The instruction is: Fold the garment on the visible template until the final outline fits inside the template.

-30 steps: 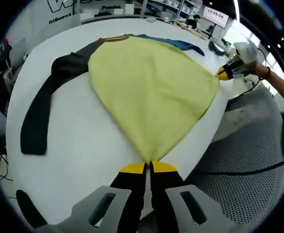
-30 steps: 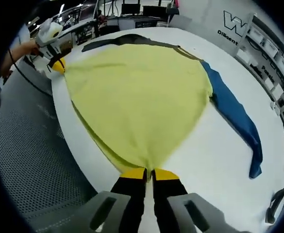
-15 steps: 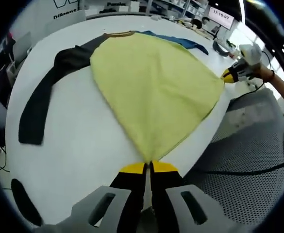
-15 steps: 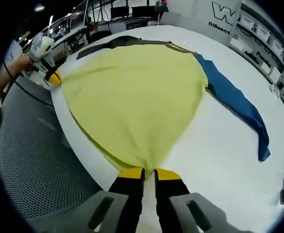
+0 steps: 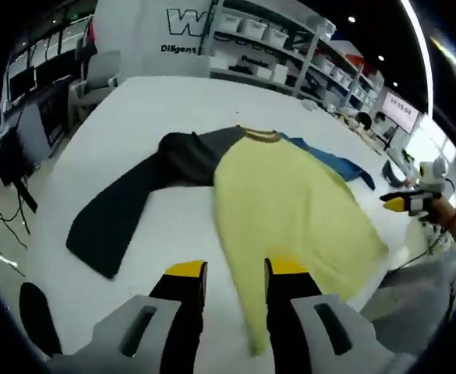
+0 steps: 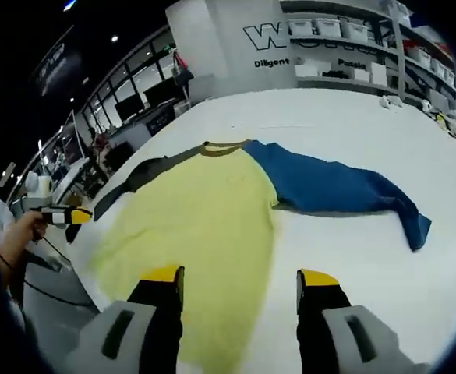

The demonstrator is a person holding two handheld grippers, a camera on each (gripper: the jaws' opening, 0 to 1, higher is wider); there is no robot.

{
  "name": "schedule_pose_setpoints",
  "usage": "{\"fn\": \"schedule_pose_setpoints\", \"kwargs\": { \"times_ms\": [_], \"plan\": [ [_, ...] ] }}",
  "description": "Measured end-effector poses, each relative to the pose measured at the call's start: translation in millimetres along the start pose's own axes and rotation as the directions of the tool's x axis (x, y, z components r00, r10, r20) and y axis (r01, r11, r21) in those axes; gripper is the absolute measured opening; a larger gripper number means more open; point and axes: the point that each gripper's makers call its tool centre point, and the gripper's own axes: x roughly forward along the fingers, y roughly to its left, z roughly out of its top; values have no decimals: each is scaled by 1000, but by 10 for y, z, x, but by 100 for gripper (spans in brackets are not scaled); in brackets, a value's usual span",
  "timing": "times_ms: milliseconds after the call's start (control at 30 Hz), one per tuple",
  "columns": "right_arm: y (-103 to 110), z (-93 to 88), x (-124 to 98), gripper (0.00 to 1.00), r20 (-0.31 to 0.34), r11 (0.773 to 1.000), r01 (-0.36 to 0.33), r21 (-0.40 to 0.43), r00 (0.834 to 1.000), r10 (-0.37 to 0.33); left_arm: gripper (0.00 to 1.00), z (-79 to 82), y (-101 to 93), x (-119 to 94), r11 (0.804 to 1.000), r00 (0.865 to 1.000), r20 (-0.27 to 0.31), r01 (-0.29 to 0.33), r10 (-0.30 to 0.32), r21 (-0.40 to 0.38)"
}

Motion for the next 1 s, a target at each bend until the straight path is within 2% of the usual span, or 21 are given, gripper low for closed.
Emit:
{"fn": "schedule_pose_setpoints", "kwargs": {
  "times_ms": [100,133,200,233,367,433,500,667,800,867,933,967,1000],
  "plan": [
    [-78,84,119,59,0,1000,19,-1,1000,-19,33,216,87,110,999,997,63,-54,54,-5],
    [-138,120,182,59,-1,1000,29,7,1000,-29,34,263,103,167,997,996,74,-55,58,-51],
    [-202,158,236,59,3,999,35,24,999,-35,36,304,94,263,995,996,70,-40,47,-92],
    [-231,169,265,60,-1,999,37,36,999,-37,36,321,107,311,995,996,69,-41,47,-87],
    [-401,221,399,61,-7,992,60,109,998,-60,38,321,172,574,990,997,33,-69,73,-119],
    [-495,252,458,62,-7,991,78,112,997,-78,37,348,211,660,986,995,41,-81,88,-143],
    [-533,268,473,62,-6,990,84,115,996,-84,37,375,212,722,983,995,47,-79,88,-168],
    [-958,458,491,63,37,974,160,158,985,-168,36,433,273,974,971,993,41,-100,112,-215],
    [-1099,546,451,61,55,972,154,175,985,-165,34,469,288,1057,966,992,50,-103,118,-235],
    [-1178,574,444,62,55,974,159,160,984,-170,33,536,291,1097,965,988,87,-102,127,-243],
    [-1266,586,426,62,53,974,176,144,981,-185,30,520,295,1153,966,989,69,-108,128,-237],
    [-1320,595,410,62,55,973,186,134,979,-195,28,565,309,1179,965,986,94,-111,137,-237],
    [-1369,598,397,63,54,972,199,125,977,-207,24,561,306,1196,964,987,86,-115,139,-238]
  ]
}}
